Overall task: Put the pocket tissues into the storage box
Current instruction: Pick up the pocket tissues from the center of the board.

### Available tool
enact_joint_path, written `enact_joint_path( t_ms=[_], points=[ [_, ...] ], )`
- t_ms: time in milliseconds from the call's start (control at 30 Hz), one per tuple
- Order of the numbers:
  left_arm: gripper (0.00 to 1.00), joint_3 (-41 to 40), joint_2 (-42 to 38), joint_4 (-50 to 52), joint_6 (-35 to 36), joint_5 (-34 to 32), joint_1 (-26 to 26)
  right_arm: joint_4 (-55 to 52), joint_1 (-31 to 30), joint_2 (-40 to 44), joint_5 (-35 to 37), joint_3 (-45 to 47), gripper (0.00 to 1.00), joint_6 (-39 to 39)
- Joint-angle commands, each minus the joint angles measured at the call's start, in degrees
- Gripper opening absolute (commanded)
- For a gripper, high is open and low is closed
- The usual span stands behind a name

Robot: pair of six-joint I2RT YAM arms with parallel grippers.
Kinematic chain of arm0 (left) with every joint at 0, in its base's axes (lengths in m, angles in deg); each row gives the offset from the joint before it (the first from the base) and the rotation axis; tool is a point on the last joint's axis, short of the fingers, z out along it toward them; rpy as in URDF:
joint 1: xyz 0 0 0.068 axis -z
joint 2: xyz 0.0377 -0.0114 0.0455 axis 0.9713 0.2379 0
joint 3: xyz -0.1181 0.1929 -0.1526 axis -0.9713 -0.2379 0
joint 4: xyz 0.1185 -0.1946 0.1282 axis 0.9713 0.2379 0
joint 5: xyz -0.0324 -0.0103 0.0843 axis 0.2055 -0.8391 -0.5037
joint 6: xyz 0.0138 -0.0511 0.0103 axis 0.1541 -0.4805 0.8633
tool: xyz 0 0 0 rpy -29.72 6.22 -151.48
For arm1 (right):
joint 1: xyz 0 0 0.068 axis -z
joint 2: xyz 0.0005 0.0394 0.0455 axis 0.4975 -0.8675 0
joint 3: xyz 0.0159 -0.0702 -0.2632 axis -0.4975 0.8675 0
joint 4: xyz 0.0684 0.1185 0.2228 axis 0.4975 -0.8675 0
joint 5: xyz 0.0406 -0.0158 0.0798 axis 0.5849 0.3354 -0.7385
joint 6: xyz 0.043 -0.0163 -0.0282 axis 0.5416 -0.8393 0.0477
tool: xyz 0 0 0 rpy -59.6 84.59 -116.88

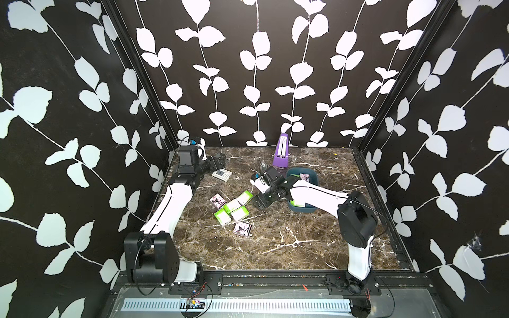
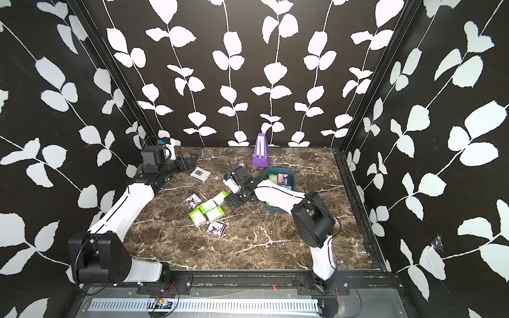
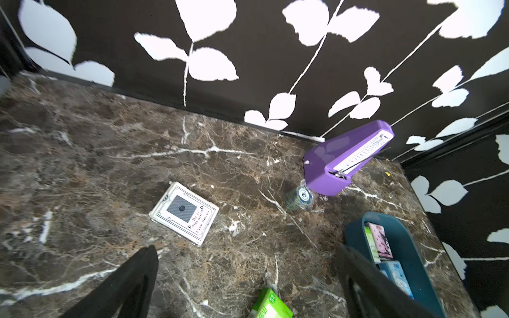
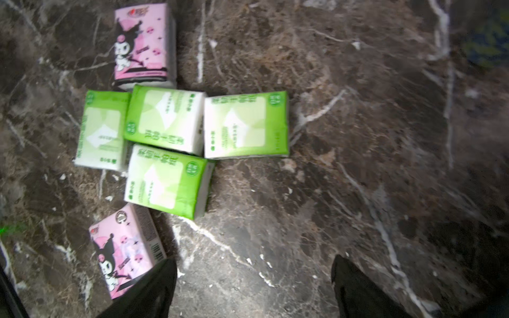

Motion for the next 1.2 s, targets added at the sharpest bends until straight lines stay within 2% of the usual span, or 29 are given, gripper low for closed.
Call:
enact_joint_path(
  t_ms=[0, 200, 467, 800, 1167],
  points=[
    [0.99, -0.7, -2.9, 0.3, 1.2, -3.3, -0.4, -4.5, -4.9, -0.5, -2.8, -2.4, 0.93, -6.4],
    [0.99, -1.3, -2.1, -0.7, -0.3, -2.3, -0.5, -8.5, -9.5, -2.5, -2.4, -2.7, 0.94, -12.1],
    [0.99, -0.7, -1.6, -0.4, 0.5, -1.9, -0.4, -11.4, -11.8, -7.7, -3.1, -8.3, 0.94, -14.3],
    [0.99, 0.2, -0.4, -0.5, 1.8, -1.9, -0.6, -14.8, -12.9, -12.5, -2.8, -13.4, 0.90, -15.5],
    [0.99, -0.7, -1.2, -0.4, 2.6, -2.9, -0.8, -18.7, -14.2, -16.2, -0.3, -16.8, 0.82, -17.2]
  ],
)
